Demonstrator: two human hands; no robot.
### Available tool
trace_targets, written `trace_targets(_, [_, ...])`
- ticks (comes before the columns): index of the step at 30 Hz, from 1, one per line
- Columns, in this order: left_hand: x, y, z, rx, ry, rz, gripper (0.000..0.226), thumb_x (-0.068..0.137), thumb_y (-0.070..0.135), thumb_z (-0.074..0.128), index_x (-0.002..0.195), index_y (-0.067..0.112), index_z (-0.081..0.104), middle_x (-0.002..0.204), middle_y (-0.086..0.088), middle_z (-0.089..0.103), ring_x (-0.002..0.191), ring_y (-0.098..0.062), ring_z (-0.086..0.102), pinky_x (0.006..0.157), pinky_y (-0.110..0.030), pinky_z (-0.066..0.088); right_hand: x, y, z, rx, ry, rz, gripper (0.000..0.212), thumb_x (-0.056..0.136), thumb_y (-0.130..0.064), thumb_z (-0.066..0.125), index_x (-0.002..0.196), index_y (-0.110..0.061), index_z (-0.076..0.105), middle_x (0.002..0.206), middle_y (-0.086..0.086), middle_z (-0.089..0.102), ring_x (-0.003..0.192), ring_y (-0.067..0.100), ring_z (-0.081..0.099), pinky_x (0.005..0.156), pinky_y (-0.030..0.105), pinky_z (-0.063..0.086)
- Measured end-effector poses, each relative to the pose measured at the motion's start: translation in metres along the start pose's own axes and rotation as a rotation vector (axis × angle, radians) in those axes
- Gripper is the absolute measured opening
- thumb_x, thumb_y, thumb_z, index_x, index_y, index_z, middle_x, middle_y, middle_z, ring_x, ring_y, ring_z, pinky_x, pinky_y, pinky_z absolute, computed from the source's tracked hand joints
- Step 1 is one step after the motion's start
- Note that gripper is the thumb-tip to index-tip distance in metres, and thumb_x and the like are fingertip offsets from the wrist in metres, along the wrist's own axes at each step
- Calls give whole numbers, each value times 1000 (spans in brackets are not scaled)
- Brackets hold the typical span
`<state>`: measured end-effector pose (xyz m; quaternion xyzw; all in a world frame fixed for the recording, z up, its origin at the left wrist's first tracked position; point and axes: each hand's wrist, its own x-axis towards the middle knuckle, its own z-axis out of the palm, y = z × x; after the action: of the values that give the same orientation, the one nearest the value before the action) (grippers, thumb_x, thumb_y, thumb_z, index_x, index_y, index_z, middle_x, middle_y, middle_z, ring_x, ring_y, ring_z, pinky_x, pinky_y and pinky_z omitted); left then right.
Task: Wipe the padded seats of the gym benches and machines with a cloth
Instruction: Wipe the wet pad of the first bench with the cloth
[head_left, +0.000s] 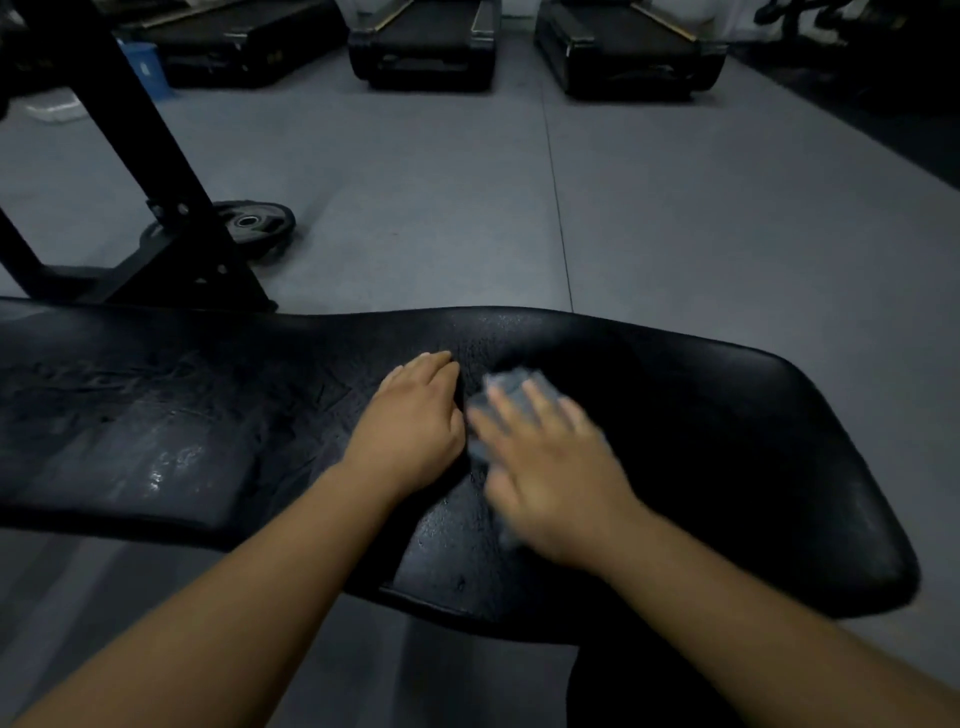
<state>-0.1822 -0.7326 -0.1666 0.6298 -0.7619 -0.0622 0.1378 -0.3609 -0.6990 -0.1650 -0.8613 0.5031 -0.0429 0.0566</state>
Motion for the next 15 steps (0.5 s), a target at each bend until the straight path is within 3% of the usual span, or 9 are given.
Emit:
trace_targets(3, [-19,-8,-7,43,-72,92,60,94,36,34,145,7,47,156,-9,38,145,-25,33,121,-35,24,-57,6,-2,33,-58,-107,68,87,-44,28,153,-32,38,164,-2,27,152,24,19,121,45,17])
trace_targets(6, [-47,-19,-6,82,-102,179,71,94,50,19,152,13,38,161,-4,30,149,-21,24,123,-39,20,-45,29,-7,-7,-33,52,73,85,-50,13,156,-37,28,166,-6,17,154,22,9,122,43,10])
trace_targets(9, [-58,-26,-7,43,-118,203,70,94,49,18,152,14,37,161,-3,29,150,-20,22,123,-37,17,-19,0,-3,-16,-19,152,78,81,-52,9,156,-35,24,167,-3,13,154,26,7,122,48,9])
trace_targets(12, [-58,-24,-9,17,-86,206,67,94,44,22,150,14,41,159,-3,34,149,-20,26,122,-34,17,-53,-33,5,8,-30,-72,70,86,-47,30,153,-29,37,164,1,26,151,30,20,120,52,19])
trace_targets(15, [-59,-22,-7,-17,-54,189,64,92,38,24,147,13,47,156,-3,40,146,-20,31,121,-34,20,-83,-10,5,-8,-70,-207,66,85,-45,41,150,-32,41,161,-4,33,149,24,29,116,44,21])
